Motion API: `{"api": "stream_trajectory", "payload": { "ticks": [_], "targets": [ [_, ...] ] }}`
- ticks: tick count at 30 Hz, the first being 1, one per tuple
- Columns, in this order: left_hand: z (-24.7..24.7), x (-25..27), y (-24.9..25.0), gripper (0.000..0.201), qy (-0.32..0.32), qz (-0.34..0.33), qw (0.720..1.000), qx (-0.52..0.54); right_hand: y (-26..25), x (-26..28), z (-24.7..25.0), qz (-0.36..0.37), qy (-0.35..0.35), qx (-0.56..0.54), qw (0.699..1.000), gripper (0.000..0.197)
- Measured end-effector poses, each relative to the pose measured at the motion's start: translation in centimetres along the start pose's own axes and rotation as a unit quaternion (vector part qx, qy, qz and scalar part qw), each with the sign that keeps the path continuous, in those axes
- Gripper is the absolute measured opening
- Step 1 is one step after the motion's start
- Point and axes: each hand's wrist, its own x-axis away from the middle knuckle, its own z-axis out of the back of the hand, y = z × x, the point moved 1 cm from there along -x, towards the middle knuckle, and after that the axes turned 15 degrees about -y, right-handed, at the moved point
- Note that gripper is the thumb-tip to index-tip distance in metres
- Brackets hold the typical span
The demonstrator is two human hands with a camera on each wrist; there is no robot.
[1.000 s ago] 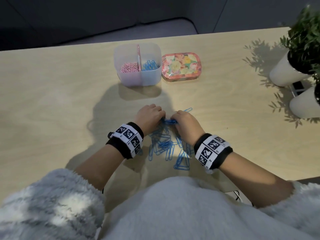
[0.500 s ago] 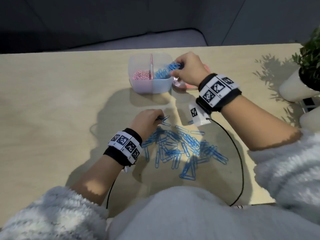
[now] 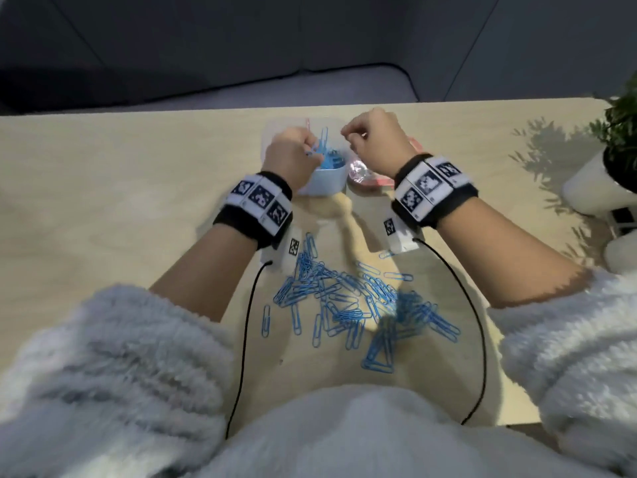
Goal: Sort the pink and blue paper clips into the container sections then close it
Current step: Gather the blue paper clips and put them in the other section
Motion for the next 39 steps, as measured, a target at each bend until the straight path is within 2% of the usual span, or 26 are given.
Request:
{"api": "stream_trajectory", "payload": {
  "ticks": [1, 3, 4, 8, 10, 11, 14, 15, 16, 18, 20, 22, 25, 28, 31, 34, 37, 39],
  "targets": [
    [0.2, -0.8, 0.5, 0.022, 0.006, 0.016, 1.000, 0.005, 0.4, 1.3, 0.4, 0.005, 0.022, -0.027, 0.999, 0.027],
    [0.2, -2.4, 1.2, 0.006, 0.013, 0.045, 0.999, -0.018, 1.2, 4.2, 0.8, 0.013, 0.036, -0.057, 0.998, 0.023],
    [0.0, -3.3, 1.3, 0.016, 0.014, 0.055, 0.998, -0.036, 1.9, 5.7, 0.7, 0.013, 0.026, -0.059, 0.998, 0.021],
    [-1.0, -4.4, 2.1, 0.037, -0.031, 0.074, 0.991, -0.105, 5.9, 11.7, -0.8, -0.029, -0.075, -0.023, 0.996, 0.012],
    [-1.2, -3.7, 2.3, 0.040, -0.042, 0.046, 0.991, -0.120, 8.3, 14.5, -1.6, -0.071, -0.123, 0.004, 0.990, 0.003],
    [-1.3, -3.2, 2.3, 0.037, -0.038, 0.018, 0.991, -0.129, 9.1, 16.0, -1.8, -0.093, -0.141, 0.013, 0.986, 0.006],
    [-2.6, -0.4, 1.5, 0.022, -0.012, -0.094, 0.982, -0.164, 11.0, 20.3, -3.3, -0.162, -0.214, 0.060, 0.961, 0.051],
    [-3.4, 0.7, 1.1, 0.020, -0.045, -0.115, 0.979, -0.162, 11.4, 21.7, -3.9, -0.181, -0.237, 0.070, 0.952, 0.064],
    [-4.7, 1.9, 0.5, 0.021, -0.105, -0.125, 0.973, -0.163, 11.8, 22.9, -4.7, -0.192, -0.247, 0.069, 0.947, 0.074],
    [-7.5, 4.0, -0.9, 0.038, -0.232, -0.133, 0.946, -0.182, 12.3, 24.3, -6.1, -0.202, -0.236, 0.039, 0.950, 0.087],
    [-10.2, 5.8, -2.0, 0.062, -0.289, -0.133, 0.920, -0.229, 12.2, 24.3, -7.2, -0.191, -0.200, 0.009, 0.961, 0.086],
    [-12.1, 7.0, -2.5, 0.072, -0.293, -0.145, 0.899, -0.292, 11.5, 23.1, -8.2, -0.164, -0.169, -0.003, 0.972, 0.076],
    [-13.1, 7.6, -2.4, 0.064, -0.278, -0.161, 0.893, -0.315, 9.7, 20.2, -10.0, -0.119, -0.142, -0.005, 0.983, 0.059],
    [-12.9, 7.8, -2.4, 0.052, -0.278, -0.150, 0.899, -0.303, 8.4, 17.9, -10.2, -0.083, -0.158, -0.012, 0.984, 0.053],
    [-11.6, 8.0, -3.2, 0.063, -0.265, -0.128, 0.913, -0.283, 9.3, 16.4, -7.6, -0.071, -0.143, -0.017, 0.987, 0.060],
    [-10.7, 8.1, -4.0, 0.073, -0.259, -0.128, 0.917, -0.276, 10.4, 15.1, -5.4, -0.105, -0.147, 0.064, 0.981, 0.076],
    [-11.2, 8.1, -3.7, 0.067, -0.274, -0.137, 0.899, -0.313, 9.5, 14.3, -6.4, -0.105, -0.193, 0.129, 0.967, 0.086],
    [-11.7, 7.9, -3.4, 0.057, -0.267, -0.135, 0.899, -0.322, 8.4, 14.3, -7.8, -0.080, -0.206, 0.144, 0.965, 0.090]
  ]
}}
